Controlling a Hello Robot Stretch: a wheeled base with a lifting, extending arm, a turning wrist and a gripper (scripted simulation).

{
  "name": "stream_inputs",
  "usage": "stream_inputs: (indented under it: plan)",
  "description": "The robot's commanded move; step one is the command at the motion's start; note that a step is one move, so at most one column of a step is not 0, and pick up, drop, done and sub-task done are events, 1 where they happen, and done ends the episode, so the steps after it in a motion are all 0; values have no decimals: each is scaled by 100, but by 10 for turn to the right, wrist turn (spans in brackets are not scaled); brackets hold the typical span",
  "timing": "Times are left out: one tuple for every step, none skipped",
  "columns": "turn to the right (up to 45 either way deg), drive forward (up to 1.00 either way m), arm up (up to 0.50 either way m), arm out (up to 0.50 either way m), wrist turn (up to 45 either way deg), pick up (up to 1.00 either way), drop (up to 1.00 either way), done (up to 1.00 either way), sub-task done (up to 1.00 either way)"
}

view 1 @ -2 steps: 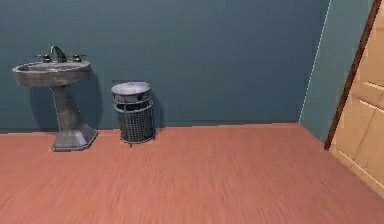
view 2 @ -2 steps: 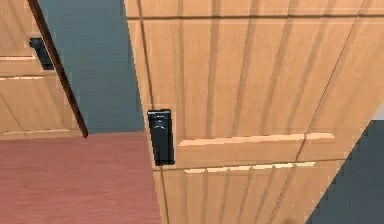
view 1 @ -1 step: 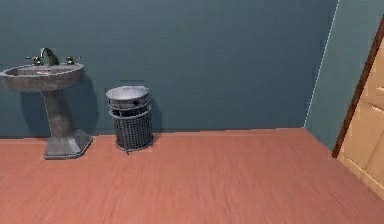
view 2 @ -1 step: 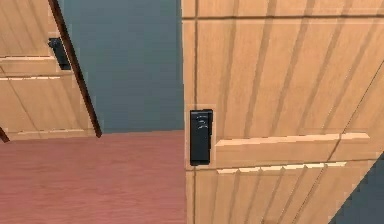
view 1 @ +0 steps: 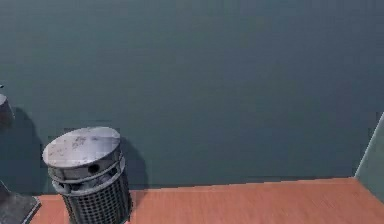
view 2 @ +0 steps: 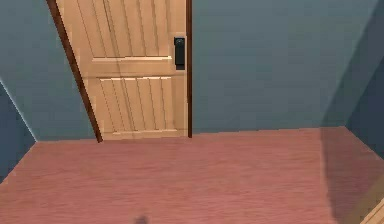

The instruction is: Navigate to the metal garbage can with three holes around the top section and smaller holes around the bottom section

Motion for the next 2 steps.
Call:
stream_inputs:
  plan:
    - [60, 0, 0, 0, 0, 0, 0, 0, 0]
    - [0, 40, 0, 0, 0, 0, 0, 0, 0]
